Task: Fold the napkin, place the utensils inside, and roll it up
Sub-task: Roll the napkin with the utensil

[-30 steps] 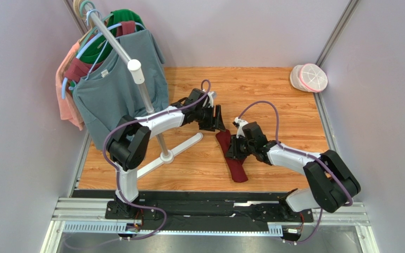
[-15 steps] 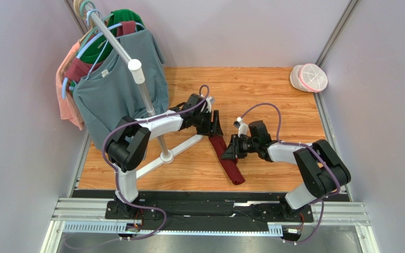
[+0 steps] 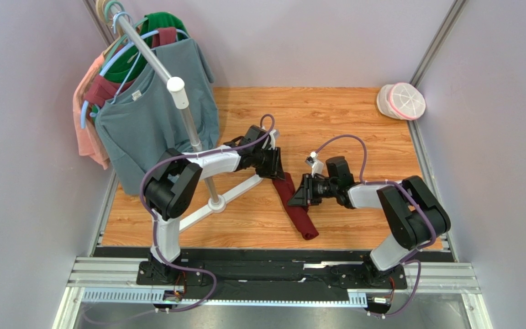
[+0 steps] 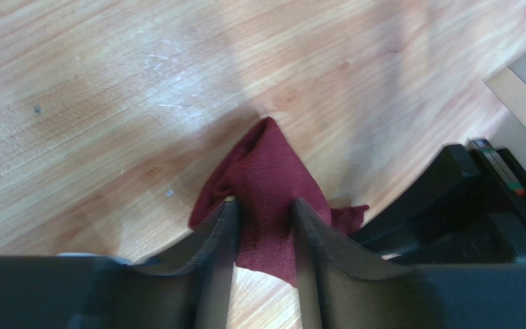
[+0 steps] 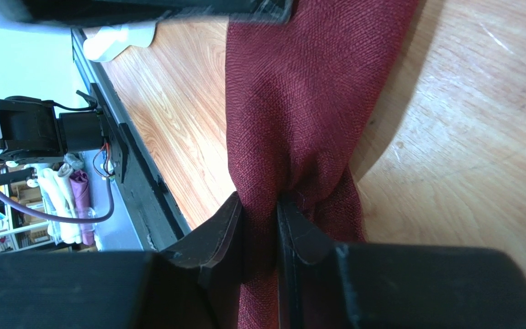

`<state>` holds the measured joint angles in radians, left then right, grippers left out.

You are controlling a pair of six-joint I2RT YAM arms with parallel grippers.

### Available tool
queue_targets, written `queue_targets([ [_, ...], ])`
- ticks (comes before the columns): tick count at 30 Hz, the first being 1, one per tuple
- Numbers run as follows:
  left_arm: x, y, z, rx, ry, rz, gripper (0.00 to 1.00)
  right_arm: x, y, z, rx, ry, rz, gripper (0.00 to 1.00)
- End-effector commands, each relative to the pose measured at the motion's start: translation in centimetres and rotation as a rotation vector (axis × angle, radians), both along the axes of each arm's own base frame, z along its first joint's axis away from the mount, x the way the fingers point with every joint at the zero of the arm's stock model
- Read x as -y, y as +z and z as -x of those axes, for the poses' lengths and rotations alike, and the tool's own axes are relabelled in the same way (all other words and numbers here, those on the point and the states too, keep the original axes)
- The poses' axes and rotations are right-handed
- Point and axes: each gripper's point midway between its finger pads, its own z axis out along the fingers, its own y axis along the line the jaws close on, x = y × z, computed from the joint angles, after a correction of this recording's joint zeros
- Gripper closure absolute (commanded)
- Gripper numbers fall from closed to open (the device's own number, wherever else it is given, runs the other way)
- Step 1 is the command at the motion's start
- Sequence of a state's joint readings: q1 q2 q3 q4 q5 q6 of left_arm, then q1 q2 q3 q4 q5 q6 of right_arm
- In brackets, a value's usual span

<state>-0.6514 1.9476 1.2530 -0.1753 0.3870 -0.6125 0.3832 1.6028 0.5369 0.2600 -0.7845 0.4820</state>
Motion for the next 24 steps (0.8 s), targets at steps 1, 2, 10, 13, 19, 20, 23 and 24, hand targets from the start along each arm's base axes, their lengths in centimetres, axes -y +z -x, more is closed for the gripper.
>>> queue_targets([
  [1,1.3,-0.3,0.3,-0.004,-0.050,-0.002,0.71,0.1,0.9,-1.7,0.072,-0.019,-0.006,0.76],
  [2,1.3,-0.5,0.5,-0.010,-0.057,-0.011,0.74,0.2,0.9,-1.7,0.074,-0.021,0.001,0.76],
  [10,1.0,-1.3,0.5,-0.033,-0.075,-0.065,1.00,1.2,3.2,-2.5,0.137,-0.051,0.091,0.47],
  [13,1.0,-1.4,0.5,-0.047,-0.078,-0.074,1.00,2.3,5.1,-3.2,0.226,-0.101,0.221,0.42],
  [19,1.1,-1.1,0.5,-0.052,-0.076,-0.069,1.00,2.3,8.8,-3.6,0.478,-0.180,0.554,0.41],
  [20,1.2,-1.0,0.4,-0.051,-0.074,-0.068,1.00,1.3,8.6,-2.5,0.504,-0.146,0.589,0.41],
  [23,1.3,-1.0,0.3,-0.054,-0.073,-0.065,1.00,0.3,7.7,-1.8,0.554,-0.148,0.686,0.41],
  [24,1.4,-0.9,0.3,-0.054,-0.075,-0.062,1.00,0.7,7.4,-2.0,0.571,-0.175,0.731,0.41],
])
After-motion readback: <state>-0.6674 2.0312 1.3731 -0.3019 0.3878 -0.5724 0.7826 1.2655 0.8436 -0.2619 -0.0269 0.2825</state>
